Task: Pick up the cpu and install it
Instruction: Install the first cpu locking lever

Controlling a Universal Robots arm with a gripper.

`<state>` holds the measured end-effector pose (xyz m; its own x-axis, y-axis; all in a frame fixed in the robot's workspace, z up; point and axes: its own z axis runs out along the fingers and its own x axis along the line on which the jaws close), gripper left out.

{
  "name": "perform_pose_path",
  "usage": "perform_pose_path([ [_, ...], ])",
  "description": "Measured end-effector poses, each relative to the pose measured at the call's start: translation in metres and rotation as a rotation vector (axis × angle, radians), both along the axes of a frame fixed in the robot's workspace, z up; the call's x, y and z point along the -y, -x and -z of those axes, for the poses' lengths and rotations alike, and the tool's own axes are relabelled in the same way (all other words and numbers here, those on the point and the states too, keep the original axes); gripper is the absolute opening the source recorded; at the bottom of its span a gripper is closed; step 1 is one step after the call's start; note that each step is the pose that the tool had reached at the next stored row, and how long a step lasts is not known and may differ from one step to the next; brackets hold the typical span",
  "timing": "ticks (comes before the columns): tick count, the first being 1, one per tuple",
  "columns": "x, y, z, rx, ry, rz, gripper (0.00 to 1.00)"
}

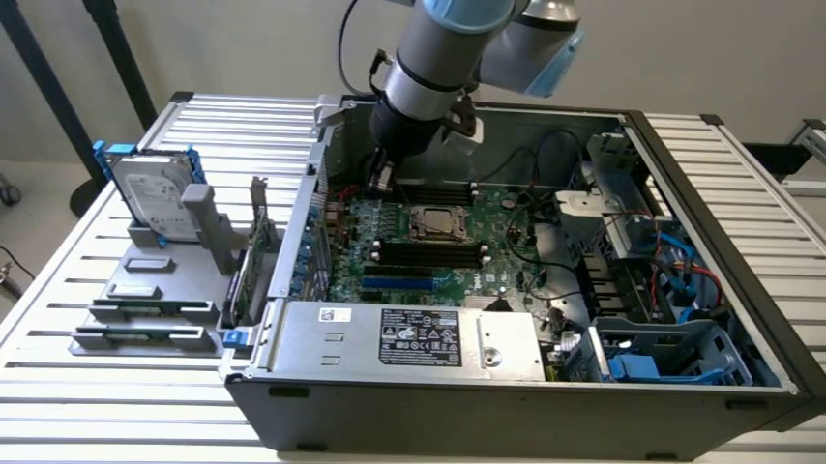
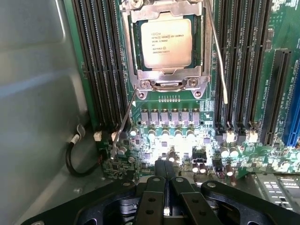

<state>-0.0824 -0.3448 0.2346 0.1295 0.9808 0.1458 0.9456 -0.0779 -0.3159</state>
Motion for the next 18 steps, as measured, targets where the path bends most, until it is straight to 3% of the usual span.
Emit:
perform_pose_path([
  [6,0.0000,0.0000,0.0000,0.0000,-0.0017,0.092,0.11],
  [10,0.0000,0.0001,0.0001,-0.0002,-0.0077,0.143,0.11],
  [18,0.0000,0.0002,-0.0008,-0.0008,-0.0416,0.210,0.11],
])
